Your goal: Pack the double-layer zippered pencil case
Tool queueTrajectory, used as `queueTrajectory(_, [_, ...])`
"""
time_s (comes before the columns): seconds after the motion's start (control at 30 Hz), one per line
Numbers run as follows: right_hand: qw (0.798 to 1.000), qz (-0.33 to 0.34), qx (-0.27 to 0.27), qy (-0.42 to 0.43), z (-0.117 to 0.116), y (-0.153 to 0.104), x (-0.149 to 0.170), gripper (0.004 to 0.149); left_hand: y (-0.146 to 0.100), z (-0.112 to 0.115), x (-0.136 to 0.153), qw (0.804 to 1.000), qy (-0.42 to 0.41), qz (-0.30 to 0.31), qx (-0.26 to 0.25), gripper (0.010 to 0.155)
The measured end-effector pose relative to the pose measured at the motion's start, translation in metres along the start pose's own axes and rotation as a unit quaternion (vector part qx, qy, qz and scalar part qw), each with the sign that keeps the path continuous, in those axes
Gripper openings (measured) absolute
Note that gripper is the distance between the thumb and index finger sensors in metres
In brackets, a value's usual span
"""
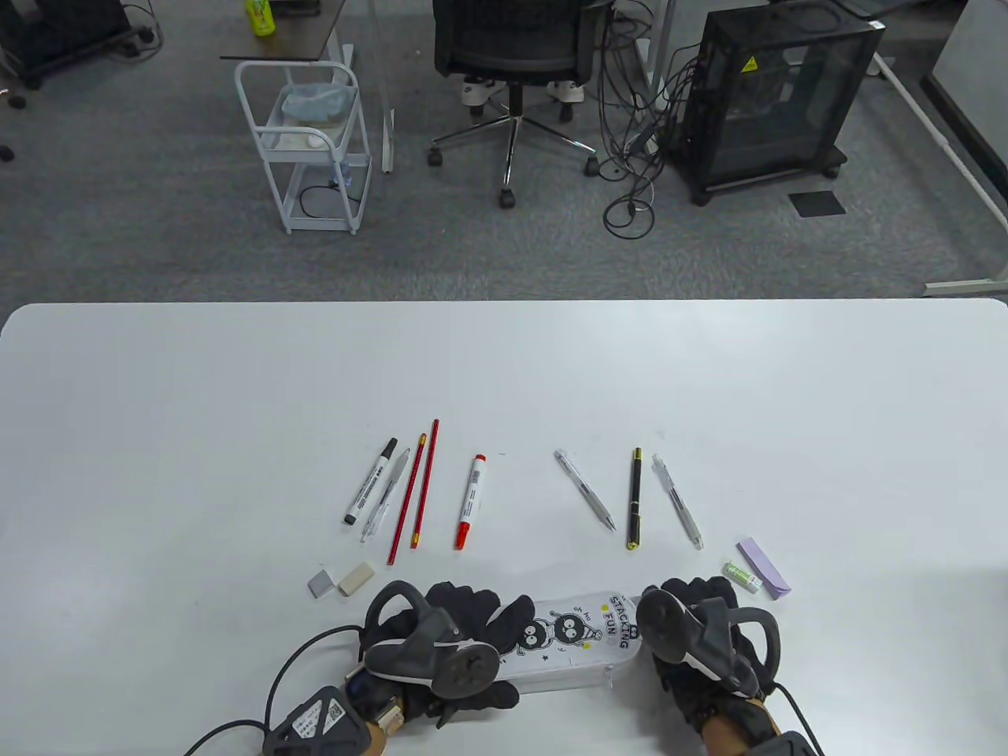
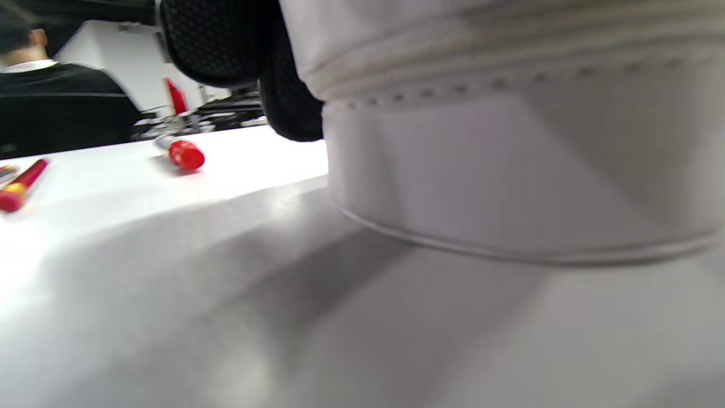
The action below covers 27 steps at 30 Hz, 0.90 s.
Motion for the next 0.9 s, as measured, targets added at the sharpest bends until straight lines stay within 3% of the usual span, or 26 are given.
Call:
queueTrajectory(0.07, [0.992,0.124,-0.024,-0.017,-0.005,0.002,-0.003,0.045,-0.001,0.0,0.006,0.999,0.008,0.047,-0.019,0.094])
queueTrajectory(0.1, [0.991,0.134,-0.025,-0.005,-0.005,0.002,-0.004,0.045,-0.002,0.0,0.006,0.998,-0.002,0.055,-0.029,0.094])
queueTrajectory(0.43, [0.978,0.193,-0.075,-0.018,-0.014,-0.002,-0.026,0.047,0.002,0.001,0.017,0.993,0.024,0.105,-0.051,0.095])
queueTrajectory(0.63, [0.983,0.165,-0.078,0.013,-0.01,0.01,-0.019,0.046,0.001,0.001,0.014,0.991,0.015,0.12,-0.058,0.093])
queueTrajectory(0.67, [0.981,0.171,-0.08,0.039,-0.01,0.01,-0.022,0.046,0.002,0.001,0.013,0.992,0.024,0.114,-0.056,0.093])
queueTrajectory(0.9, [0.965,0.244,-0.101,0.0,-0.016,-0.009,-0.058,0.047,0.014,0.003,0.0,0.989,0.067,0.121,-0.051,0.095])
Point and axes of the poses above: the tracker on the back of each hand, its own x axis roughly to the little-finger side, its own y axis roughly from the wrist to the fingertips, z = x × y, the point moved 1 cm from there along y, roughly from the wrist to the fingertips, and after that the axes turned 15 degrees about -z, right-handed, at the moved point
